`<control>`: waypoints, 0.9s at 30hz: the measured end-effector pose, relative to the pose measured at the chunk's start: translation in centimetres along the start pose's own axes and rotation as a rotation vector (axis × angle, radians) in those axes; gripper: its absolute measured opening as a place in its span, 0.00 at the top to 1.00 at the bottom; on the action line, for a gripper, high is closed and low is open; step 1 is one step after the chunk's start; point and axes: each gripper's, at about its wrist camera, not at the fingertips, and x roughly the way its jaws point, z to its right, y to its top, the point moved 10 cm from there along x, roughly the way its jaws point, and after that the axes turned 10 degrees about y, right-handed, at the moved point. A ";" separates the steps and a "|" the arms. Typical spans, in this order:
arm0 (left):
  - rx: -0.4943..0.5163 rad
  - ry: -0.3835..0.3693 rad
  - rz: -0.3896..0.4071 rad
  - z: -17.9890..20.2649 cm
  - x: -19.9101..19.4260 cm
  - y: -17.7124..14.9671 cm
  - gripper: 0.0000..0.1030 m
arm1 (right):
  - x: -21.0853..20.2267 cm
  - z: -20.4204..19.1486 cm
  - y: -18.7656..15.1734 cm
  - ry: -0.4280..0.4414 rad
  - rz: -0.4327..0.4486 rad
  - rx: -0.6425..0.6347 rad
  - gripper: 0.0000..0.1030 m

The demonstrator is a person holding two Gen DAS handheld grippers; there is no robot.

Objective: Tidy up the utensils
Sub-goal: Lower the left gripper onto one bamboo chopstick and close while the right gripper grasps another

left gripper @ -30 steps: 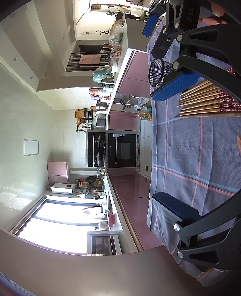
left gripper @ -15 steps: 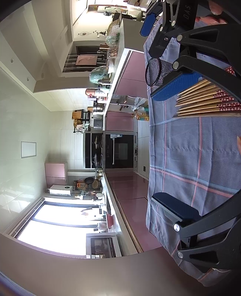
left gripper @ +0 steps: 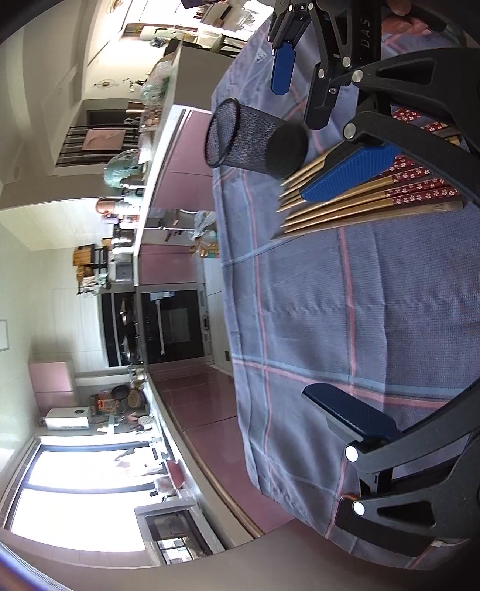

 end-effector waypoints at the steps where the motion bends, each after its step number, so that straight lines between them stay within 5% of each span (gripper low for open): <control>1: 0.018 -0.011 -0.028 0.4 0.7 -0.5 0.08 | 0.5 0.2 -0.4 0.001 -0.024 0.011 0.37; 6: 0.093 -0.056 -0.141 2.6 4.0 -2.9 0.19 | 2.0 0.4 -2.0 0.008 -0.107 0.030 0.56; 11: 0.143 -0.109 -0.194 4.6 5.8 -4.1 0.26 | 3.3 0.5 -2.8 0.016 -0.165 0.047 0.64; 17: 0.152 -0.150 -0.276 5.6 7.6 -5.1 0.45 | 3.7 0.9 -3.0 0.029 -0.183 0.060 0.72; 27: 0.148 -0.189 -0.337 6.9 10.0 -5.0 0.52 | 4.7 0.9 -2.6 0.017 -0.216 0.021 0.75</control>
